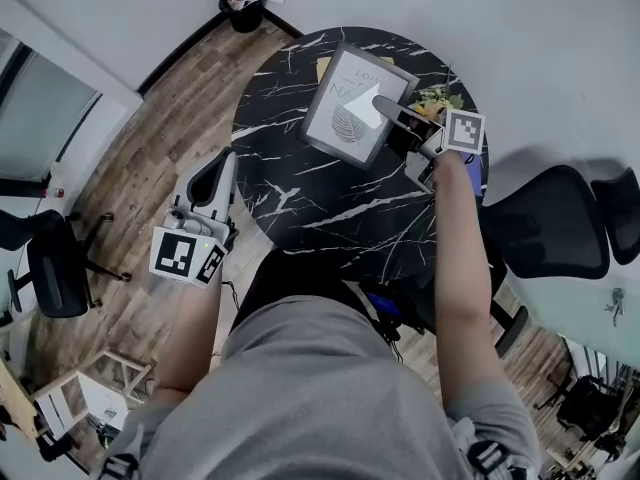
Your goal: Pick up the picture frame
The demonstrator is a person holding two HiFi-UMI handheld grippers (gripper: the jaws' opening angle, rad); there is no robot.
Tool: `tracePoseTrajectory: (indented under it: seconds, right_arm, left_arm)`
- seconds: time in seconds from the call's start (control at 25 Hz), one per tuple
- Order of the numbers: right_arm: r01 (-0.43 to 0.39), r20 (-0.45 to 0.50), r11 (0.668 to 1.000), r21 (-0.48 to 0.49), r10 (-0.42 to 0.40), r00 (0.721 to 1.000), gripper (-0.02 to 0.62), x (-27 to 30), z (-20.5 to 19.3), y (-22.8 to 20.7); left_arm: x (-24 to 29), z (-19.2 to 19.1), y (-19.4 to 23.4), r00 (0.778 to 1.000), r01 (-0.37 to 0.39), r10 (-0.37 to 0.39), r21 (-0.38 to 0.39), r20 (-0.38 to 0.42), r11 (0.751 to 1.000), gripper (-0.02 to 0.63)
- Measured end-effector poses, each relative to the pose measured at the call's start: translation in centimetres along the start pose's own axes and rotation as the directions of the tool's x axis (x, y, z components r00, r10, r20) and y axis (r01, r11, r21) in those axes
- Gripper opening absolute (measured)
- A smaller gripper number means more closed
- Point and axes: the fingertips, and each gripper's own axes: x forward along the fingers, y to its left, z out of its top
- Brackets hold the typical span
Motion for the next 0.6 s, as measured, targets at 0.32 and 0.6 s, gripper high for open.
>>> tracePoseTrajectory:
  seconds: [0.32, 0.6]
  right_arm:
    - [-0.031, -0.011, 0.998, -0.061, 0.031, 0.999, 0.032, -0.3, 0.5, 4.5]
    - [-0.117, -0.042, 0.987, -0.114, 0.113, 0.993, 0.032, 0.0, 0.9, 9.6]
  left_arm:
    - [-0.3, 0.9, -0.5, 1.000, 0.014, -0.014, 0.005, 0.020, 1.000, 0.006]
    - [-0.5, 1.3, -0.8, 0.999, 0.027, -0.027, 0.002, 0.031, 1.000, 0.006]
